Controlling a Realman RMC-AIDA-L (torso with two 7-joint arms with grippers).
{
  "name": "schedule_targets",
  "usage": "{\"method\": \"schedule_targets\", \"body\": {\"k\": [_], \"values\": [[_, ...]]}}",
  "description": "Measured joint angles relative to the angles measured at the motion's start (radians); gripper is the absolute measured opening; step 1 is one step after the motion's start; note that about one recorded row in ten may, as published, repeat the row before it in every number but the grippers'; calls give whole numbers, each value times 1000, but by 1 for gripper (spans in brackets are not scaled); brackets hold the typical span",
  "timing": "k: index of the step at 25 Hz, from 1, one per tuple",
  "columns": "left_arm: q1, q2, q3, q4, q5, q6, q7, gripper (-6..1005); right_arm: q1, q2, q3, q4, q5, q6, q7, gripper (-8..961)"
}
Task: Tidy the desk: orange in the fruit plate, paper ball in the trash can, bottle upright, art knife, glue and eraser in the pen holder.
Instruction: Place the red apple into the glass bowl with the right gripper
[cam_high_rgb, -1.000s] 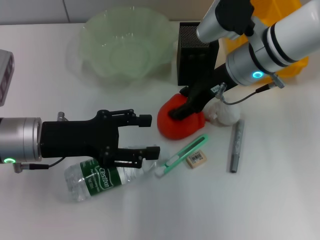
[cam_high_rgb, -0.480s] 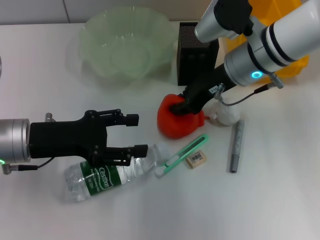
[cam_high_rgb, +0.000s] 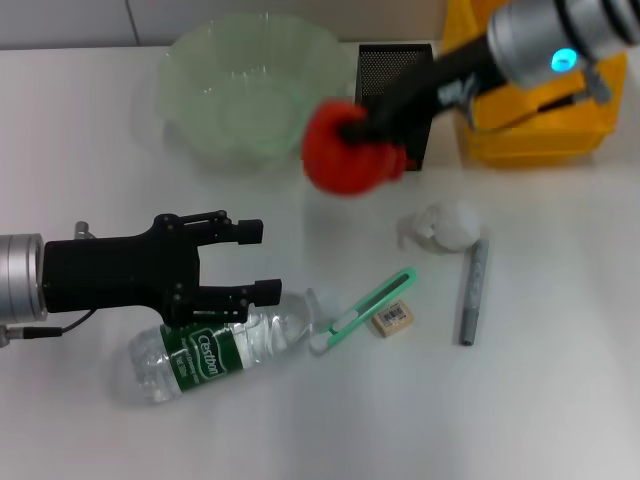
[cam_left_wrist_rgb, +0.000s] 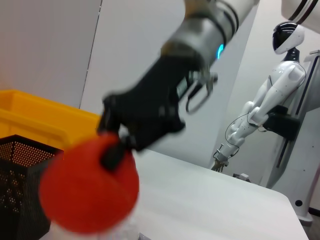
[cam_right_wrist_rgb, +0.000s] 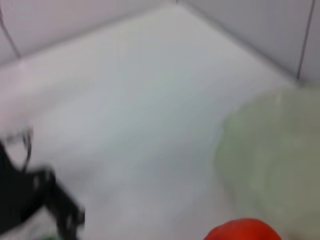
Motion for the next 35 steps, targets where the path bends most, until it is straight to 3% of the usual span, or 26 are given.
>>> {"method": "schedule_targets", "body": {"k": [3,7,10,11,15,17,21,25,29,32,33,34,35], "values": [[0,0,0,0,0,0,0,748,2,0,10,-6,39,40,-9,105],[0,0,0,0,0,0,0,745,5,3,-10,27,132,221,-71,79],[1,0,0,0,-3,1,0,743,28,4,-76,124,268,438,-155,54],[1,0,0,0,-3,1,0,742,28,4,-76,124,268,438,-155,53],[2,1,-2,0,-5,3,0,740,102,6,-128,290,438,665,-285,47],[2,1,-3,0,-6,3,0,739,123,6,-129,326,477,684,-325,44],[1,2,-3,0,-6,4,0,736,192,7,-128,433,569,760,-420,112],[-1,2,-3,4,-7,4,0,733,199,9,-129,447,573,779,-423,321],[-1,1,-3,11,-7,4,0,731,197,9,-129,445,575,780,-423,415],[-2,1,-3,11,-7,4,0,729,176,9,-120,436,612,775,-423,485],[-3,0,-3,11,-6,4,0,728,130,5,-110,404,695,727,-428,508],[-3,0,-3,11,-6,4,0,728,130,5,-110,404,695,727,-428,532],[-4,0,-3,11,-6,6,0,727,67,-3,-81,348,786,621,-446,555]]}}
